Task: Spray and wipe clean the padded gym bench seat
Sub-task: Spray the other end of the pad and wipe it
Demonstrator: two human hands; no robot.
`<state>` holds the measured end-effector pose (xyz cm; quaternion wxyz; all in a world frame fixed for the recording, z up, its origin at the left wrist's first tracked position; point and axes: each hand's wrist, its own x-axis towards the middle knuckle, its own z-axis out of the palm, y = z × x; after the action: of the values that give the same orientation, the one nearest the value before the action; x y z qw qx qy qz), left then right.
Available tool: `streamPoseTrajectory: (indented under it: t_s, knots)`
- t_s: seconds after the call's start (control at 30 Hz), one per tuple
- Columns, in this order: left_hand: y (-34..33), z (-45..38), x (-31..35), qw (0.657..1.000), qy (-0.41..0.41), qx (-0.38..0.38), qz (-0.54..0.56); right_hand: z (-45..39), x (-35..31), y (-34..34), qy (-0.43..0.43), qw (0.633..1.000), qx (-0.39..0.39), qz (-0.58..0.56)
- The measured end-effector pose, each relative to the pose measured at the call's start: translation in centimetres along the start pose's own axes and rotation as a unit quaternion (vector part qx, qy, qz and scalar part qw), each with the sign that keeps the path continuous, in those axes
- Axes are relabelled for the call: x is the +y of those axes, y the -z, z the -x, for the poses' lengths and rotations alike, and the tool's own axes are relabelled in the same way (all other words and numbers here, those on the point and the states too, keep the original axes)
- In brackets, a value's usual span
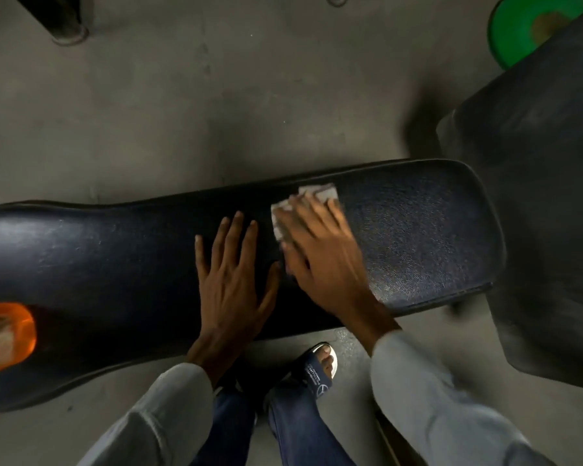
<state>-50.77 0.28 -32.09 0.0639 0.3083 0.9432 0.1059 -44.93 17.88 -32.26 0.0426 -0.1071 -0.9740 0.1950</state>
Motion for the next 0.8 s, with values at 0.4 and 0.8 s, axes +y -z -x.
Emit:
streamPoseTrajectory:
  t_s: [0.4,0.8]
  knots:
    - [0.0,0.4,-0.6,0.996,0.005,0.046,0.071,-3.7,-2.1,-1.3,-0.142,0.987,0.07,0.024]
    - [0.6,1.0,-3.8,0.996,0.021,0.05,0.065,1.0,2.5,1.2,-0.167,0.984,0.057,0.032]
